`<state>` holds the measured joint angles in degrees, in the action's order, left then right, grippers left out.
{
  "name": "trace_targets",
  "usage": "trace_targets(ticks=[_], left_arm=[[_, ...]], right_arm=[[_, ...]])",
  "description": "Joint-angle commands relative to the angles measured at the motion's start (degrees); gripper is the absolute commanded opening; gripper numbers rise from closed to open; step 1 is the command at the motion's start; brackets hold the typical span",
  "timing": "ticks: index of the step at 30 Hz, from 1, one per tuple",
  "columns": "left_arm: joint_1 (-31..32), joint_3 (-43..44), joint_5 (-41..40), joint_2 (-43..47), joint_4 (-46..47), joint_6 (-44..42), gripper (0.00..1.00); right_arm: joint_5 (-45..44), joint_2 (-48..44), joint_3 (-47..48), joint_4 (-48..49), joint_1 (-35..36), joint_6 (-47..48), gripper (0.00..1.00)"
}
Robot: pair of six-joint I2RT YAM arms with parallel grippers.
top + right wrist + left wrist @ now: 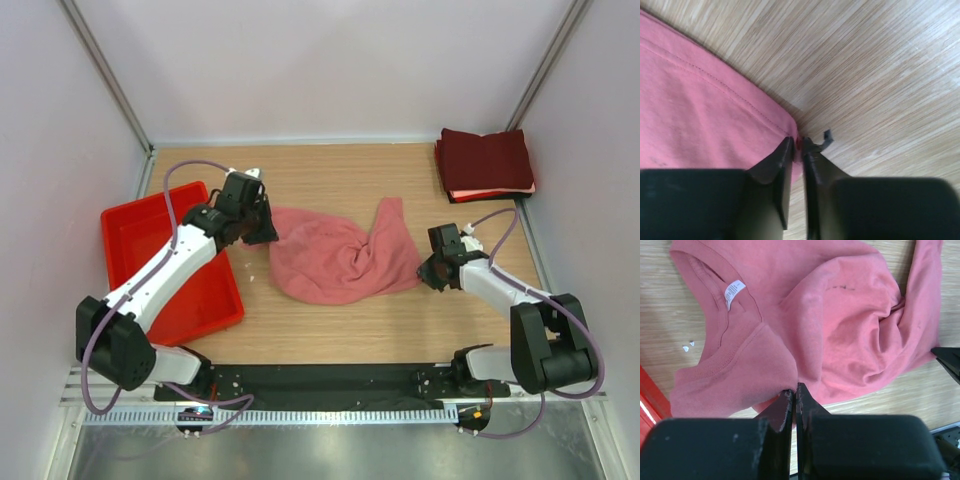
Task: Fold and stack the t-shirts
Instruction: Flatten the tshirt out
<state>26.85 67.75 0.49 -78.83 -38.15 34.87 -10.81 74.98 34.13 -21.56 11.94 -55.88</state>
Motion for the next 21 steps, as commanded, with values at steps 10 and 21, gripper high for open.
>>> trace_targets(ticks=[10, 21], left_arm=[[0.2, -0.2, -2.5, 7.9, -2.4, -1.7, 0.0], [0.3, 12.7, -4.1, 1.1, -9.8, -7.2, 0.0]], right_arm=[[-14.4, -15.1, 7.1, -16.6, 0.4, 5.4, 0.01], [-26.3, -28.5, 28.7, -32.1, 0.4, 12.5, 0.01]])
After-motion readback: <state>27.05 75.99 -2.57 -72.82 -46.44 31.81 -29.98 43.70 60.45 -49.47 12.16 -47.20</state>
